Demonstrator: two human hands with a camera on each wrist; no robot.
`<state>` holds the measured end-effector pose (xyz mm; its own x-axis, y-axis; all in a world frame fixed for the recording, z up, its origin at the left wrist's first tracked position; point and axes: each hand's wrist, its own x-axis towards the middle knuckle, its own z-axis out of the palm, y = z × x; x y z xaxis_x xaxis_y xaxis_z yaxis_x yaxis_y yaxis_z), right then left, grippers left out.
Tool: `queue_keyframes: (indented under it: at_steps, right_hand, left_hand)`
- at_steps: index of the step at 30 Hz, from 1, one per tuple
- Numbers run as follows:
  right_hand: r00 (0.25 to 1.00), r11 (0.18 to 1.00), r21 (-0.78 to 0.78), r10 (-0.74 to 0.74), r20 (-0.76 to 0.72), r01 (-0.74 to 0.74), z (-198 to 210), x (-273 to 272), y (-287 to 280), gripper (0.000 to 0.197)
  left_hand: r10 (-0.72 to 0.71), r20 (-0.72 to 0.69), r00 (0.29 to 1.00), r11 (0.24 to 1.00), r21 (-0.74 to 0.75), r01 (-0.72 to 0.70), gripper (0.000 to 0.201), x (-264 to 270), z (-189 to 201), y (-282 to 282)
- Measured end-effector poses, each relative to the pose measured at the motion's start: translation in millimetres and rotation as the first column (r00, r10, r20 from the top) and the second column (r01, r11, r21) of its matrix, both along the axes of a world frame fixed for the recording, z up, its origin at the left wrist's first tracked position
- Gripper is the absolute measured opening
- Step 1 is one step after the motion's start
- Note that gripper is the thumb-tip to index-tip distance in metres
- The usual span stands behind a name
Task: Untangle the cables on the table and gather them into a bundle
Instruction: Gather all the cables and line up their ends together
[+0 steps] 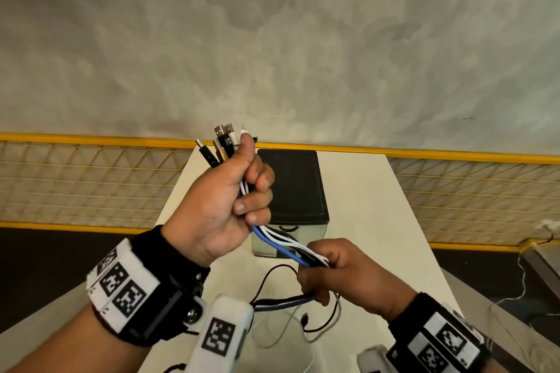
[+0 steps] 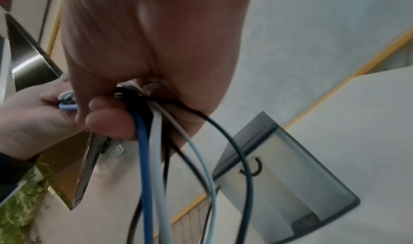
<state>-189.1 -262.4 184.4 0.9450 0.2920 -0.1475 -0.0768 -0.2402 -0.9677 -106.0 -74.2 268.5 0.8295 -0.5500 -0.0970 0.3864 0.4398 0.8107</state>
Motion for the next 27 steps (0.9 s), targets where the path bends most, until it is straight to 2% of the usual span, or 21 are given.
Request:
queue_keyframes:
  at_steps: [4,6,7,9,11,14,16,19,21,25,27]
  right_hand:
    - [0.998,0.987,0.153,-0.057,0.024,0.053,9.2,-0.7,0.2,0.013]
    - [0.995,0.989,0.146,-0.042,0.095,0.028,28.0,-2.0,-5.8,0.022]
    - [0.988,0.996,0.086,-0.026,0.151,0.013,38.1,-2.8,-10.2,0.023]
    - [0.962,0.983,-0.184,0.045,0.269,0.006,53.3,-3.8,-16.3,0.012]
    - [0.941,0.885,-0.464,0.124,0.316,0.039,56.4,-2.7,-18.9,0.008]
    - [0.922,0.764,-0.643,0.22,0.318,0.039,51.8,0.9,-11.7,0.017]
    - [0.907,0.733,-0.68,0.271,0.322,0.022,46.5,4.6,-6.6,0.016]
    - [0.904,0.734,-0.677,0.318,0.284,-0.046,45.1,9.7,-0.8,0.002]
    - [0.912,0.733,-0.677,0.322,0.256,-0.068,43.5,10.8,0.8,0.007]
    - [0.941,0.732,-0.681,0.225,0.252,0.007,40.5,11.6,3.0,0.006]
    - [0.948,0.733,-0.678,0.172,0.266,0.058,38.5,14.4,4.0,0.013]
  left_hand:
    - [0.027,0.006,1.0,1.0,-0.004,-0.027,0.054,8.8,8.9,13.5]
    - [-0.019,0.032,0.999,1.0,-0.004,0.019,0.052,8.5,19.7,19.9]
    - [-0.065,0.049,0.997,0.998,0.029,0.063,0.05,7.0,23.5,22.2]
    - [-0.177,0.078,0.981,0.973,0.165,0.163,0.046,5.1,21.1,24.0]
    - [-0.243,0.063,0.968,0.919,0.335,0.209,0.043,5.3,5.3,21.0]
    - [-0.294,0.013,0.956,0.826,0.507,0.247,0.041,4.0,-28.4,14.5]
    - [-0.346,0.016,0.938,0.76,0.591,0.271,0.038,-0.7,-46.1,10.2]
    - [-0.455,0.057,0.889,0.689,0.655,0.311,0.031,-10.8,-63.5,6.3]
    - [-0.529,0.087,0.844,0.658,0.671,0.343,0.029,-15.0,-70.4,4.9]
    - [-0.572,0.1,0.814,0.618,0.706,0.347,0.024,-16.1,-76.7,5.0]
    - [-0.588,0.125,0.799,0.608,0.721,0.334,0.032,-16.4,-80.2,4.6]
